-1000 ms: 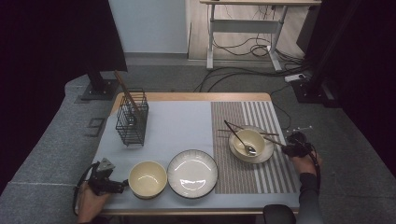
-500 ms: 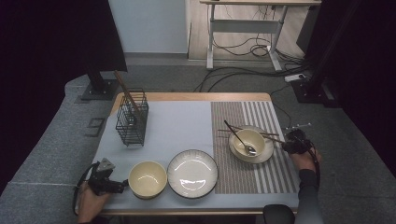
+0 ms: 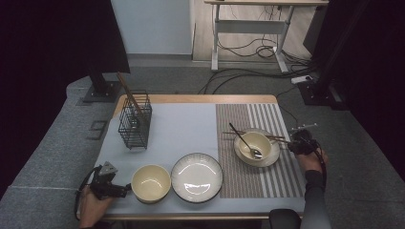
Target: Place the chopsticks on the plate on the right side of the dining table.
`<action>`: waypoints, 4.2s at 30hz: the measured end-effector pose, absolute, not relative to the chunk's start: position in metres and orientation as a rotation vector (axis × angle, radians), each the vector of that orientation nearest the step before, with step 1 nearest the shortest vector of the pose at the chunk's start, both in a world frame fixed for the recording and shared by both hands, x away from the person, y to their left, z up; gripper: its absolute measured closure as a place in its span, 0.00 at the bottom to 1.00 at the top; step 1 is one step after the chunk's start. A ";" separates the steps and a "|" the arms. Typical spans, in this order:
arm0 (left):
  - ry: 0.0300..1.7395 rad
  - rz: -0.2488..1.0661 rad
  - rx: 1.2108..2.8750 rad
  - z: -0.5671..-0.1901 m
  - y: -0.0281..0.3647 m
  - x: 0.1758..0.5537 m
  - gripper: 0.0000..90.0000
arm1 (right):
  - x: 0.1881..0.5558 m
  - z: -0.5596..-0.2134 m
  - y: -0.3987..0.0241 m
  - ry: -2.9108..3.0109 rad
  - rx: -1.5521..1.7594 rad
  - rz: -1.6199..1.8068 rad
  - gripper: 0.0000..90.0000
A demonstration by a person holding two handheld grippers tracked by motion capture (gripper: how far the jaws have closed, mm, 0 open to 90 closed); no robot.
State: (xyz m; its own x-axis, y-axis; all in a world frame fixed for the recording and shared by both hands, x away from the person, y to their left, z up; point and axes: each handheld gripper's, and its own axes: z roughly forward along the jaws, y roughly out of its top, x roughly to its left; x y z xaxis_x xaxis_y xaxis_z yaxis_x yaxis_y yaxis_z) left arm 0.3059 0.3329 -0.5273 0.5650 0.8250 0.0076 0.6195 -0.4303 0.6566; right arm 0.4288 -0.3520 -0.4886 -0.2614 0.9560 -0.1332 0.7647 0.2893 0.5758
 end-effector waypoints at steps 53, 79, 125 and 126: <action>1.151 0.442 2.192 -0.527 0.333 0.306 0.00 | 0.429 -0.485 -0.341 2.144 1.415 0.555 0.84; 1.152 0.442 2.192 -0.527 0.333 0.306 0.00 | 0.436 -0.488 -0.331 2.167 1.377 0.548 0.82; 1.153 0.444 2.191 -0.527 0.333 0.305 0.00 | 0.454 -0.483 -0.350 1.988 1.560 0.645 0.83; 1.153 0.445 2.191 -0.527 0.333 0.305 0.00 | 0.456 -0.483 -0.349 1.974 1.571 0.650 0.82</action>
State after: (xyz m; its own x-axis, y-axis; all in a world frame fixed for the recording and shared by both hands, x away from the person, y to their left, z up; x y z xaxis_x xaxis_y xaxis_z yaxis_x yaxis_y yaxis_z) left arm 0.3055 0.3326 -0.5274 0.5632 0.8262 0.0100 0.6191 -0.4300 0.6571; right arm 0.4562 -0.3495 -0.4830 -0.1833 0.9771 -0.1077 0.7220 0.2081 0.6598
